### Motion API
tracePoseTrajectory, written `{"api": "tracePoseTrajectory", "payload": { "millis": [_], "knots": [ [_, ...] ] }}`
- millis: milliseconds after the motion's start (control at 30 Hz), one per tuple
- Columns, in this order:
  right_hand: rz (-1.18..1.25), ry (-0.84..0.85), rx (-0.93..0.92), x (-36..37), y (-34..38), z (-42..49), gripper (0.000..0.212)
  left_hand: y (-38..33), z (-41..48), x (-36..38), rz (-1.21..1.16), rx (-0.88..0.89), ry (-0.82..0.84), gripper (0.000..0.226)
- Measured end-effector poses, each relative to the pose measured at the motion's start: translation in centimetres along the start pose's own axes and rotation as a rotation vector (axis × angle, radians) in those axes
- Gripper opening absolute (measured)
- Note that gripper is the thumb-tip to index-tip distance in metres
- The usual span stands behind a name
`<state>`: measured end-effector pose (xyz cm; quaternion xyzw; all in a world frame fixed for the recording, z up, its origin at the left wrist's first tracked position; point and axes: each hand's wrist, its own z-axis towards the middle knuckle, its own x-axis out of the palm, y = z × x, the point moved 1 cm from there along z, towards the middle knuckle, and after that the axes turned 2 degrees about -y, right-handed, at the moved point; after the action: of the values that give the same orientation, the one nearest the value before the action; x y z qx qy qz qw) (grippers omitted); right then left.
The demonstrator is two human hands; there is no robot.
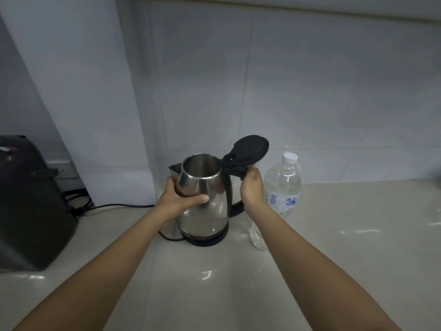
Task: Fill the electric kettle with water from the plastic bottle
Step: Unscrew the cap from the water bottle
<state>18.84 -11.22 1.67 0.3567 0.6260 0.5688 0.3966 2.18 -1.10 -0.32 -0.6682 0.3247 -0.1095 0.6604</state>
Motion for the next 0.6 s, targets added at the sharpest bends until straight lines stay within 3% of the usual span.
{"api": "tracePoseTrajectory", "payload": {
  "millis": [167,367,600],
  "knots": [
    [0.020,0.014,0.023,-1.5,-0.3,-3.6,0.043,0.4,-4.1,-0.8,-0.057,0.018,0.001,0.107],
    [0.000,-0.001,0.022,-2.9,-3.3,-8.4,0.034,3.7,-8.9,-0.9,-0.075,-0.018,0.005,0.125],
    [0.023,0.015,0.054,-4.3,-7.1,-11.4,0.028,7.3,-12.6,0.1,-0.062,-0.100,-0.007,0.105]
  ]
}}
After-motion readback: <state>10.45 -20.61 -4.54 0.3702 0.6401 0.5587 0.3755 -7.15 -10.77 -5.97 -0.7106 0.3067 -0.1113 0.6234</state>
